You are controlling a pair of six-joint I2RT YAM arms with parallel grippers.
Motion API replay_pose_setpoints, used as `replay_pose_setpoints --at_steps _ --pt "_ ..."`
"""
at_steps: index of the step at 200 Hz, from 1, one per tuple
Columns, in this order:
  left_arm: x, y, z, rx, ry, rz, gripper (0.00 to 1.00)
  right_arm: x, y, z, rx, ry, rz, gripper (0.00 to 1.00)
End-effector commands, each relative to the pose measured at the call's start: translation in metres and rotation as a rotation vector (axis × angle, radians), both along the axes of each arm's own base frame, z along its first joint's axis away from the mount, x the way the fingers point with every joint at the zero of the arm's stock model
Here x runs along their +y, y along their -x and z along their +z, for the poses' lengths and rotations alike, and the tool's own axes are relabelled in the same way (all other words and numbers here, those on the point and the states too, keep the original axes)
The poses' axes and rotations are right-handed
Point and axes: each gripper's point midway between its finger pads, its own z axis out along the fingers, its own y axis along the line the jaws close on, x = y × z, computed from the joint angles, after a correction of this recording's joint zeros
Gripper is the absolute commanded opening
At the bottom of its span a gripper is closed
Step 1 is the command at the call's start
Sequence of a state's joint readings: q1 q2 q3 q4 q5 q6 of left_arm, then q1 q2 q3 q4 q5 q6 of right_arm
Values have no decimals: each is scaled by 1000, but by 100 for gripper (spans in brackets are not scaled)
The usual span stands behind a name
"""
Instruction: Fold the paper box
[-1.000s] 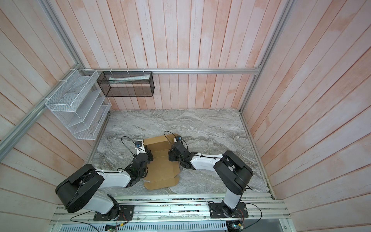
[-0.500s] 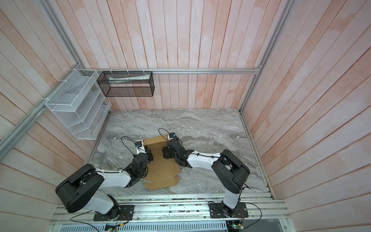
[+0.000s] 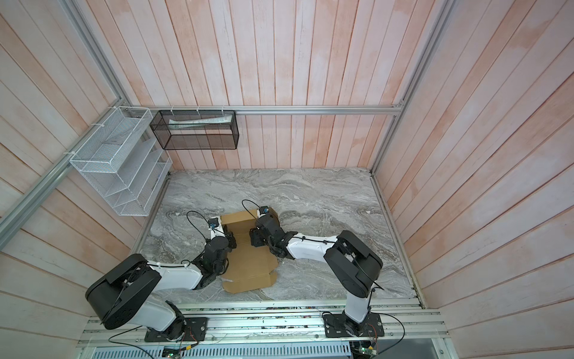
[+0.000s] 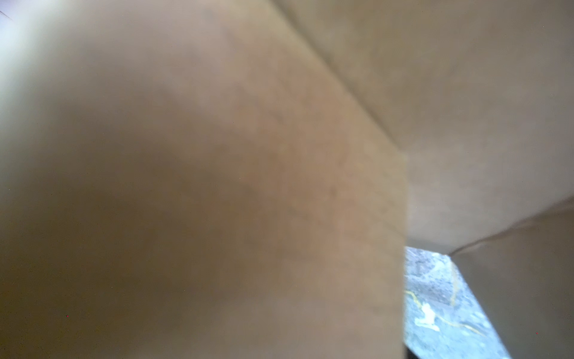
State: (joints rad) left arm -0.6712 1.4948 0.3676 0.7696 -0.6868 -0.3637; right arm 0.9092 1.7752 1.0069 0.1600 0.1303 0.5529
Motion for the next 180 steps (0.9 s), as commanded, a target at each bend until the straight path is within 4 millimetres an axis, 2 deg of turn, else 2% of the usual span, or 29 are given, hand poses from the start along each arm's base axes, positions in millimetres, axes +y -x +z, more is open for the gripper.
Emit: replay_pose_setpoints --at_steps 1,28,67,99,142,166,180 --pt "-1 -1 2 8 17 -8 0 -9 14 17 -25 24 37 66" --pt "0 -2 2 8 19 -5 0 -30 25 31 -67 39 43 64" --pt "-1 -3 3 9 22 -12 0 -62 39 62 -200 29 49 64" --pt "-3 -4 2 14 29 -21 0 -97 39 80 -307 42 -22 68" --pt "-7 -4 4 19 31 -40 0 -147 9 73 -201 -76 -140 68" --pt "-10 -4 8 15 34 -61 0 -161 -8 66 -213 -57 -142 67" --pt "-11 -4 9 18 28 -73 0 -160 -16 61 -216 -25 -108 66"
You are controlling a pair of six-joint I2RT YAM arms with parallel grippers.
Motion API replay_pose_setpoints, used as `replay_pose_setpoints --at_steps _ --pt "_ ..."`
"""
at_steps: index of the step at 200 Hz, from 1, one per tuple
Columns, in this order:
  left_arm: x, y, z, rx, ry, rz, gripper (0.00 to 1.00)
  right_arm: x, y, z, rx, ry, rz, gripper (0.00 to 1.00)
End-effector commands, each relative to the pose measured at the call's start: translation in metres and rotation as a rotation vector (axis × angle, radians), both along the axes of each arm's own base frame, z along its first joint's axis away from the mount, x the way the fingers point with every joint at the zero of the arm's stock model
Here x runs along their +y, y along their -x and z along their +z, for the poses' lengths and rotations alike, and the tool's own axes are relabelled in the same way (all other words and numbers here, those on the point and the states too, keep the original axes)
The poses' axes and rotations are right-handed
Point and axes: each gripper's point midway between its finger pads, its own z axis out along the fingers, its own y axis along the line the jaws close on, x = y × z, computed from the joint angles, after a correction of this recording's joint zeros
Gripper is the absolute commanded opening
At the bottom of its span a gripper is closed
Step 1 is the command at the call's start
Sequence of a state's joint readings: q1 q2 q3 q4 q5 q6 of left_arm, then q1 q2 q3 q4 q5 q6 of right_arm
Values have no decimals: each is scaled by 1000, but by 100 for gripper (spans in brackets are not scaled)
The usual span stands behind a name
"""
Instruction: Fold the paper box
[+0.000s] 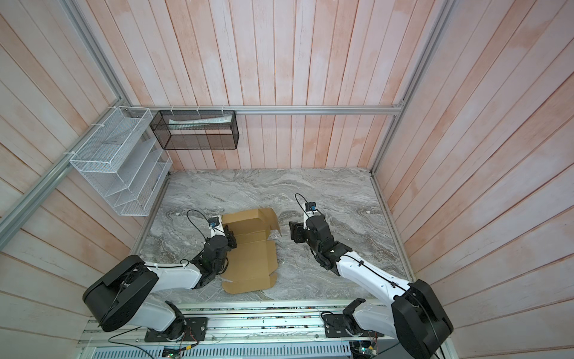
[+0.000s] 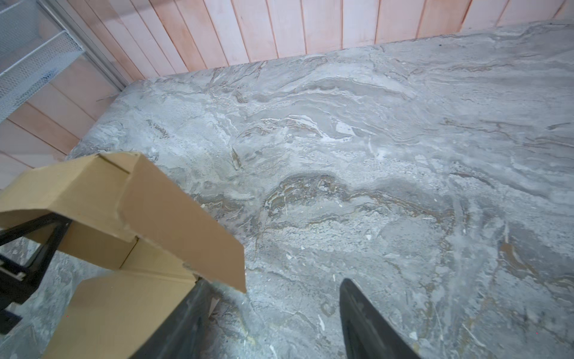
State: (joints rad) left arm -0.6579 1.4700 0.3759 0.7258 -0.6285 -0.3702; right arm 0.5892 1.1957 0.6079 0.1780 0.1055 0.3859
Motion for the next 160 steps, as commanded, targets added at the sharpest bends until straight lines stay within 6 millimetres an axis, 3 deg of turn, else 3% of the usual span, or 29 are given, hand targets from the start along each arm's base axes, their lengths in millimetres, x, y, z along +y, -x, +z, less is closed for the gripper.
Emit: replay_pose_setpoints --at_steps 1,65,160 --pt "-6 -3 9 -3 12 -33 0 11 -6 -8 0 18 99 66" --pt "-9 -4 13 1 8 -63 0 56 -8 -26 -1 108 452 63" --pt "-10 -3 16 -8 -6 -86 0 93 3 -20 -62 82 726 58"
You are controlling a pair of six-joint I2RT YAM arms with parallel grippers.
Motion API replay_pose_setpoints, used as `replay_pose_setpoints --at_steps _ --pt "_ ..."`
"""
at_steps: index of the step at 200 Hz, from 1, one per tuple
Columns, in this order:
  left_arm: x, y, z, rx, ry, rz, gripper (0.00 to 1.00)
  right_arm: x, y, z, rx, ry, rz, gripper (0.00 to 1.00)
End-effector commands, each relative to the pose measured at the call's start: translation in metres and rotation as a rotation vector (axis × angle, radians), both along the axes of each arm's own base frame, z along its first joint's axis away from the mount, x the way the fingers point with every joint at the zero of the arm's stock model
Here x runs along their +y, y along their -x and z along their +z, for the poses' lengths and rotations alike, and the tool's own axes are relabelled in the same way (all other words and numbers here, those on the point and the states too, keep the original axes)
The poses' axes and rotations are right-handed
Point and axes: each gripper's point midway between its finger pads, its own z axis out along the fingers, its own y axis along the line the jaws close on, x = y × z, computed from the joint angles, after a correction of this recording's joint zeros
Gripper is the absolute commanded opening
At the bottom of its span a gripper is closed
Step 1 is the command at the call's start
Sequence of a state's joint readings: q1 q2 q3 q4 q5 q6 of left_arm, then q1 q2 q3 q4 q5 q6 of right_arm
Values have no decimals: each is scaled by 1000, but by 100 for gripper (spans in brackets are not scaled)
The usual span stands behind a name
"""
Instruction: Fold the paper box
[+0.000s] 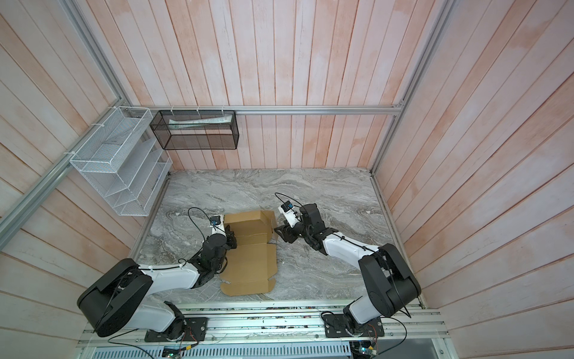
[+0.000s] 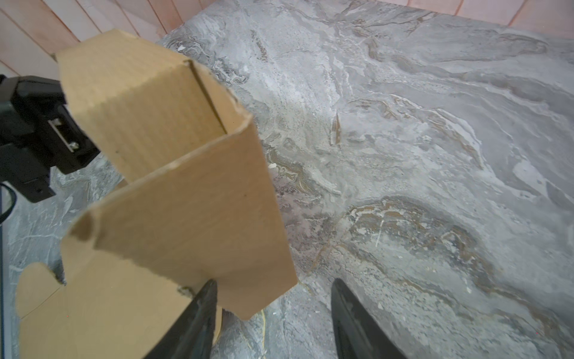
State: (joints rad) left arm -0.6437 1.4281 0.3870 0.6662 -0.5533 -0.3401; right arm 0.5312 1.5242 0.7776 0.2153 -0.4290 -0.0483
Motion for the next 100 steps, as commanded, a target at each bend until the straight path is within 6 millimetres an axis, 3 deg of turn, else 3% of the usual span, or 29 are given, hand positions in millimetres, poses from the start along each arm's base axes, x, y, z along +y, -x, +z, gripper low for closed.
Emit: replay_pose_setpoints --at_steps 1,100 --pt "-4 -3 12 -28 5 -22 0 15 3 16 -34 -35 113 58" --pt "-12 -7 7 -16 -14 -56 0 25 8 18 -30 -41 208 50"
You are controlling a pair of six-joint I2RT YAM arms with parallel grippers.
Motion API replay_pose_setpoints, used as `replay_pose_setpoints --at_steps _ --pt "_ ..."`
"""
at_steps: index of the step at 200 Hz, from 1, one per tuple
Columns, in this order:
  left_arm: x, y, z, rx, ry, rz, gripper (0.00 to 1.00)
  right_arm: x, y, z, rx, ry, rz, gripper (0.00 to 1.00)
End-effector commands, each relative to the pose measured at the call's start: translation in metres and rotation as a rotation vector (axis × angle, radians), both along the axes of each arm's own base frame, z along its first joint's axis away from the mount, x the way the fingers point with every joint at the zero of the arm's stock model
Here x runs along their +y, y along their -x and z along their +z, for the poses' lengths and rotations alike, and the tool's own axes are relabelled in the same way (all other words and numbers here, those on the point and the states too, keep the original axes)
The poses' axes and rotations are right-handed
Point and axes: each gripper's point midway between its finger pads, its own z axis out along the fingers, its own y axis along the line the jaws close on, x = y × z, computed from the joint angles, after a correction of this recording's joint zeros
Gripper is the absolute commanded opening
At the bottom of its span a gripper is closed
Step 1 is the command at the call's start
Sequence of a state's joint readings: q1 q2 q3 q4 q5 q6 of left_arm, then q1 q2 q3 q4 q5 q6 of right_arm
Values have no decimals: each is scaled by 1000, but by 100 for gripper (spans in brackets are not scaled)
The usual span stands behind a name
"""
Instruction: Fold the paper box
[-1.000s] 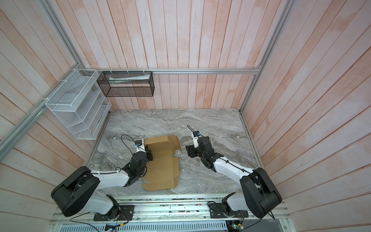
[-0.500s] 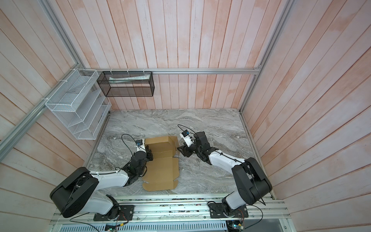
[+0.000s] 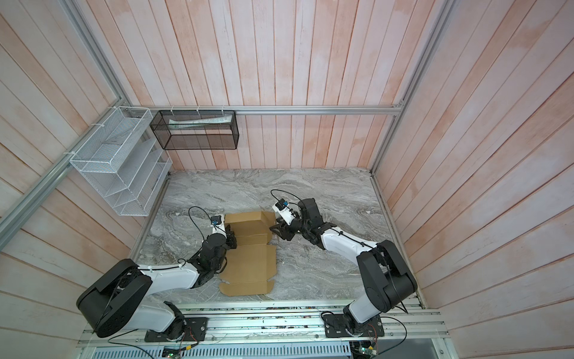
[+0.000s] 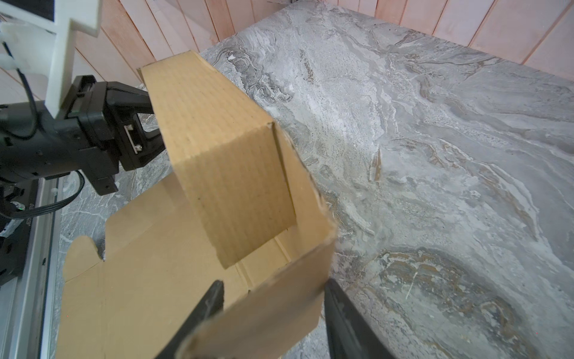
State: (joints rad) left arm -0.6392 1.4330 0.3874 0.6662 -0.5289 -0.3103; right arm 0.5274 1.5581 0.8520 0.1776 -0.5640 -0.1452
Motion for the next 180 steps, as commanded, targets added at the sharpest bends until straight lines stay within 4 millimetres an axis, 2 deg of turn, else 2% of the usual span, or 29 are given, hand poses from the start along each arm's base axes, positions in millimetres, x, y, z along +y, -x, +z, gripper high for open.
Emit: replay_pose_setpoints --at_steps 1,23,89,154,180 --pt "-9 -7 10 -22 11 -28 0 7 3 2 9 -9 52 50" --pt "-8 -7 9 -18 7 -27 0 5 6 1 20 -3 56 50" --pt "-2 -10 3 8 26 -14 0 -7 23 24 21 -30 31 55" --pt "1 -8 9 5 20 -18 0 -38 17 40 -7 -94 -68 56" --pt "0 -9 10 7 15 -26 0 -51 14 38 -10 -139 -116 56"
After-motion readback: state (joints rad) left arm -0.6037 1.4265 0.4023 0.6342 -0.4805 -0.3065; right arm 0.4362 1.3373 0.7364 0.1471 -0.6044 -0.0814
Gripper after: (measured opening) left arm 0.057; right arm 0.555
